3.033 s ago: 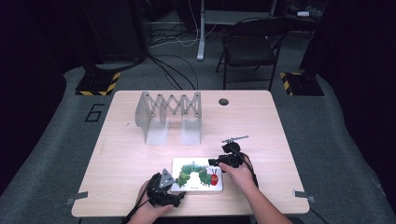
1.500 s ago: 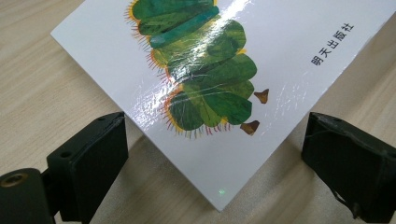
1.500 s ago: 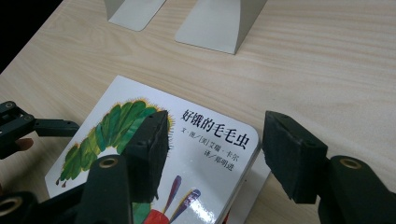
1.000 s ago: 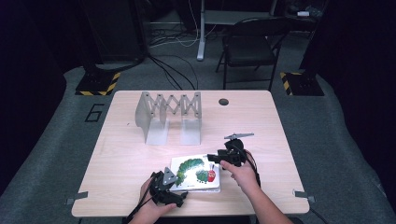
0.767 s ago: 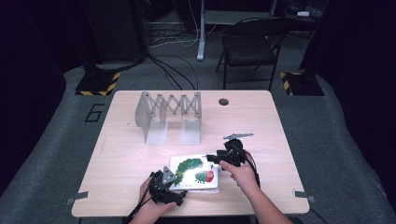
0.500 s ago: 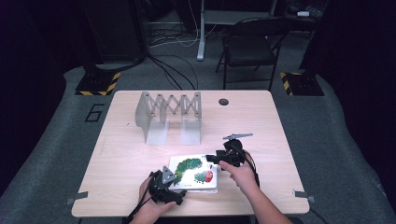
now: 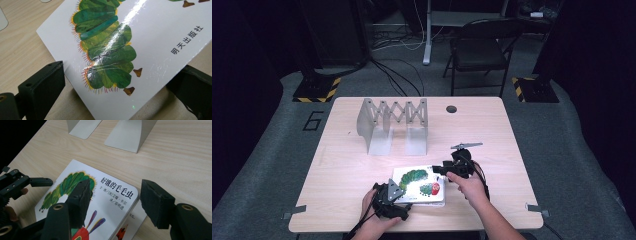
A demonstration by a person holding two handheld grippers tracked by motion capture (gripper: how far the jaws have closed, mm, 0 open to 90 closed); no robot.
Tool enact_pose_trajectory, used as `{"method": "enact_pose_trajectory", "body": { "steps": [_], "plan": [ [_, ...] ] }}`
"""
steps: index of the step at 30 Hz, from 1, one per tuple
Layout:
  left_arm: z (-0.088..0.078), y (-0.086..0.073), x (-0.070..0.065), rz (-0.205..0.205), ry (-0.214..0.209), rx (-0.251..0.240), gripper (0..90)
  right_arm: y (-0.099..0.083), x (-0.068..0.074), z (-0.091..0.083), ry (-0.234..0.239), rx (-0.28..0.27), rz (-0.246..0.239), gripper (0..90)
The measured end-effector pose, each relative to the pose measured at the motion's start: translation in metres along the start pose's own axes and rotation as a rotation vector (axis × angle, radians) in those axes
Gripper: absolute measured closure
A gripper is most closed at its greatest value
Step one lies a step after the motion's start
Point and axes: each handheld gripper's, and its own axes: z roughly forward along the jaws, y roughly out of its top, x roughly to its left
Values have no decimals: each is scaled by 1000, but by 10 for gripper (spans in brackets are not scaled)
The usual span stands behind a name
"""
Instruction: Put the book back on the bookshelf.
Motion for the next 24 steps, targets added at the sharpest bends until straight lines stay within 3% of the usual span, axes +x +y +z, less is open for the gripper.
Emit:
{"method": "enact_pose_trajectory", "body": {
  "steps": [5, 24],
  "plan": [
    [-2, 1, -3, 30, 6, -2, 34, 0, 0, 1, -4, 3, 2, 410],
    [-3, 1, -6, 43, 23, -16, 49, 0, -2, 3, -7, 10, 2, 408]
  ]
}}
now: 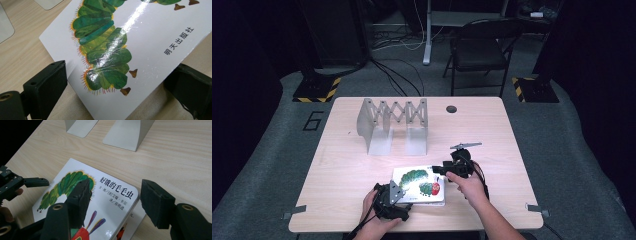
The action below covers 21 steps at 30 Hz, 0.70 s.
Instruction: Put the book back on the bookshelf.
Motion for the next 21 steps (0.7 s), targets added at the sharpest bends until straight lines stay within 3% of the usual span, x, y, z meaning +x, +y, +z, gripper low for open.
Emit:
{"method": "enact_pose_trajectory", "body": {
  "steps": [8, 12, 14, 15, 16, 18, 21],
  "plan": [
    [-1, 0, -3, 30, 24, -10, 61, 0, 0, 0, 0, 1, -1, 409],
    [-2, 0, -5, 63, 14, -26, 104, 0, 0, 0, -2, 2, -2, 415],
    [-2, 1, -7, 83, 22, -32, 132, 0, 0, 0, 29, 1, 4, 467],
    [-2, 1, -8, 80, 16, -36, 142, -1, 1, 0, 89, 3, 23, 460],
    [-2, 1, -8, 77, 16, -37, 144, 0, 1, 2, 116, 13, 26, 457],
    [-1, 1, -7, 74, 27, -40, 146, 0, 4, 5, 102, 33, 7, 450],
    [-2, 1, -6, 74, 10, -39, 146, 0, 3, 5, 86, 31, -1, 439]
  ]
}}
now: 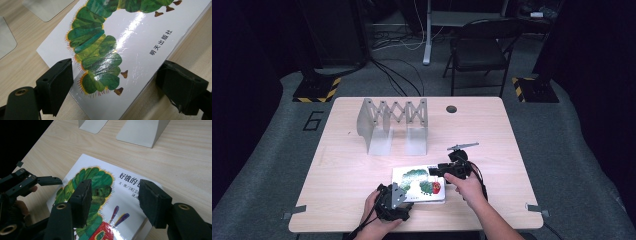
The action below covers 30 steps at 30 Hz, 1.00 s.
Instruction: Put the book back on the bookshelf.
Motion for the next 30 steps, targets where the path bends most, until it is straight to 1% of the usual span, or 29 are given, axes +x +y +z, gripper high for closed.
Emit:
{"method": "enact_pose_trajectory", "body": {
  "steps": [3, 4, 5, 8, 12, 13, 14, 15, 16, 18, 21, 23, 25, 26, 28, 29, 30],
  "plan": [
    [0, 0, 0, -3, -3, -8, 146, 0, -3, -2, -16, -10, -1, 423],
    [0, -1, 0, -3, -2, -8, 146, 0, -4, -2, -19, -10, 8, 415],
    [0, -1, 1, 4, -1, -5, 146, -1, -6, -2, -26, -10, 10, 413],
    [0, -1, 1, 4, -1, -2, 146, -1, -9, -1, -43, -4, 12, 397],
    [0, -1, 1, 0, -1, -10, 146, 2, -11, 1, -78, 12, 9, 371],
    [1, -1, 1, 0, -1, -12, 145, 3, -12, 1, -81, 18, 6, 368],
    [1, -2, 1, -3, 8, -18, 145, 5, -13, 2, -85, 24, 10, 366],
    [1, -2, 1, -2, 8, -18, 146, 8, -14, 3, -88, 32, 16, 365],
    [1, -2, 2, -1, -5, -16, 146, 9, -15, 3, -91, 40, 24, 364],
    [1, -2, 2, -1, -3, -19, 145, 14, -20, 5, -90, 55, 28, 363],
    [1, -2, 2, 0, -4, -18, 145, 19, -24, 10, -94, 61, 33, 363],
    [1, -2, 1, -6, -3, -19, 145, 21, -24, 14, -89, 71, 50, 363],
    [1, -2, 1, -5, -1, -20, 145, 21, -25, 17, -93, 75, 32, 363],
    [1, -2, 1, -5, 13, -25, 145, 20, -26, 18, -97, 83, 30, 362],
    [1, -2, 1, -5, -1, -23, 145, 19, -27, 21, -84, 84, 46, 361],
    [1, -2, 1, -5, -1, -23, 145, 18, -29, 22, -80, 83, 45, 361],
    [1, -2, 1, -6, -1, -23, 145, 17, -29, 24, -76, 90, 56, 361]
  ]
}}
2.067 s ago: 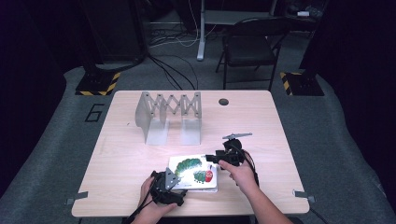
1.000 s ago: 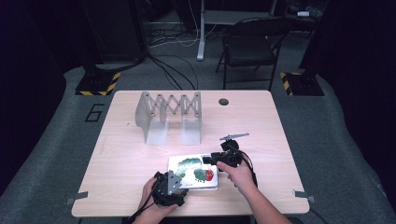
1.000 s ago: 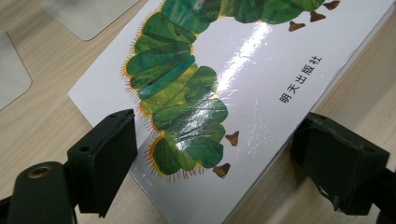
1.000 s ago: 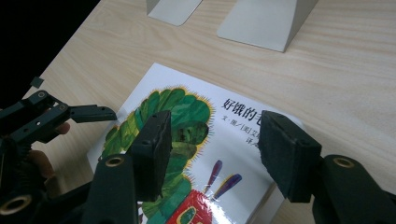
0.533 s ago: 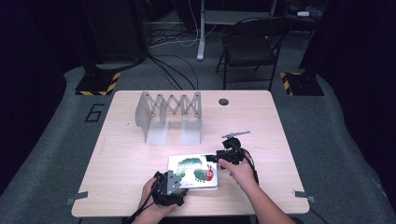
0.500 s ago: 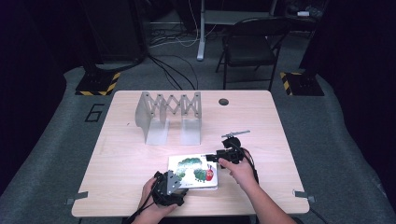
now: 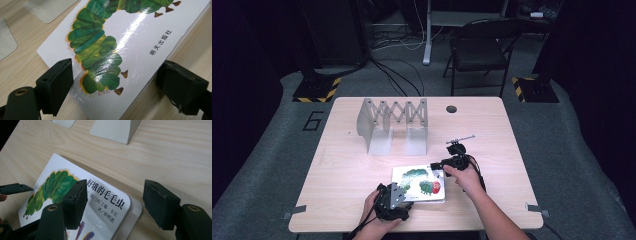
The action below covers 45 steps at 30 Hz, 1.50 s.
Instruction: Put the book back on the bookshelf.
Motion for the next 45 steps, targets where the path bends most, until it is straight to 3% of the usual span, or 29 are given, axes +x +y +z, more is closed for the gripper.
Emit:
{"method": "enact_pose_trajectory", "body": {
  "steps": [7, 22, 45],
  "plan": [
    [0, 0, 0, 0, 1, -1, 145, -2, 1, 7, 18, 17, -30, 356],
    [0, -1, 0, 1, 4, -5, 144, -4, 4, 13, 73, 66, -8, 332],
    [0, 0, 1, 13, -10, 0, 133, -4, 2, 16, 73, 67, -16, 339]
  ]
}}
